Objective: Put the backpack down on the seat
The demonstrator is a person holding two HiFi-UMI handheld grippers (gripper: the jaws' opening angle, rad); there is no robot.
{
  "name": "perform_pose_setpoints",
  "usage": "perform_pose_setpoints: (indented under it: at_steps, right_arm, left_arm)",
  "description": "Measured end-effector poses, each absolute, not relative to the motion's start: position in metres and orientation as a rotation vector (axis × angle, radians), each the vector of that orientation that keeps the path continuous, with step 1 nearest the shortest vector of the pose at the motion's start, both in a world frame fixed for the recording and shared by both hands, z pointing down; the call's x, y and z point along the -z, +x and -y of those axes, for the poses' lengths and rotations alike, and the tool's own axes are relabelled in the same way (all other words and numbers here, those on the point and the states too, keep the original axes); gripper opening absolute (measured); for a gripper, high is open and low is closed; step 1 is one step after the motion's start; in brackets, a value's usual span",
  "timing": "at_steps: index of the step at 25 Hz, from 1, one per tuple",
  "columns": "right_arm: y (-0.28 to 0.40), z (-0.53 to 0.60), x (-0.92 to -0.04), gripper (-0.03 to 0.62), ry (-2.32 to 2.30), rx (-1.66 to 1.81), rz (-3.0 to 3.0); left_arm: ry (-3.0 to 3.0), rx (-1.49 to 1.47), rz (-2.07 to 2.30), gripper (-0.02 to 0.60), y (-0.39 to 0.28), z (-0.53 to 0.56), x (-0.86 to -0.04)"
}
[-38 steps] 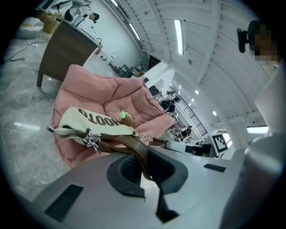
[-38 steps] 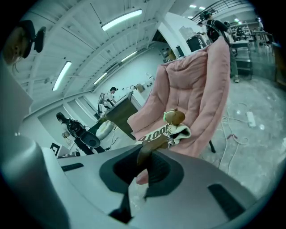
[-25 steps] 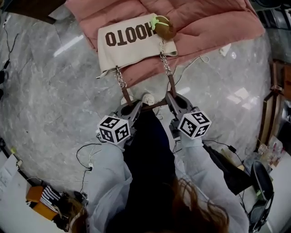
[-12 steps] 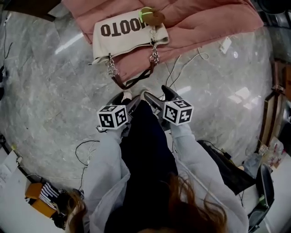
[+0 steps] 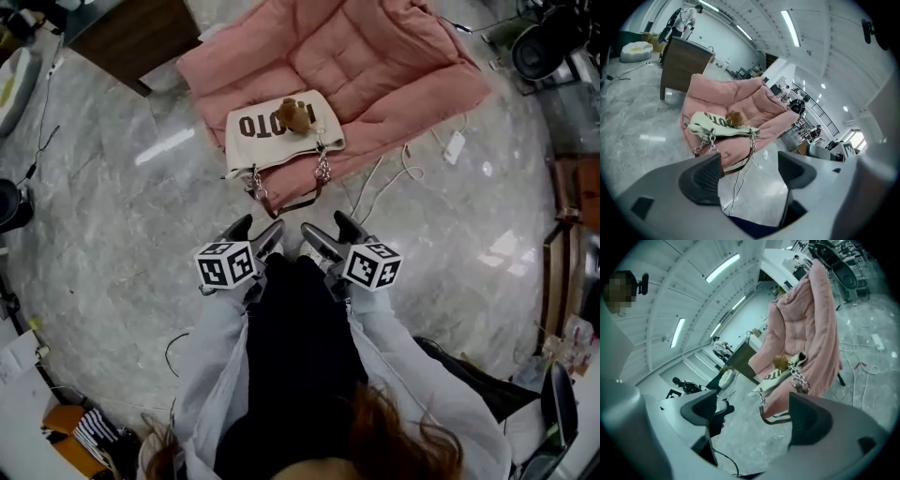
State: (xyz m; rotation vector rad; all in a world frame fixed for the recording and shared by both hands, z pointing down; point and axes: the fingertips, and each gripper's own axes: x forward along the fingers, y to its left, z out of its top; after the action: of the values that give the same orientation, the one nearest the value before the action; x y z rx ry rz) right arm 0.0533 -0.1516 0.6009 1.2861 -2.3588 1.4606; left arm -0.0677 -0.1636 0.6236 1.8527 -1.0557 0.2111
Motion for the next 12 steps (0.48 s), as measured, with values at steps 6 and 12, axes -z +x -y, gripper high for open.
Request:
perform_pose_setpoints:
  at_steps: [6,12]
  right_arm:
    - [0.047,0.171,-0.545,0.486,1.257,-1.29,2.487]
    - [0.045,0.184,-0.494,0.486,1.272,-1.158,2.572]
  left_arm:
    - [1.959,-0.129,1.08,0.382,-0.083,0.189,-0.556]
    - [2.069,-0.09,1.106,0.382,-0.095,0.202,-0.499]
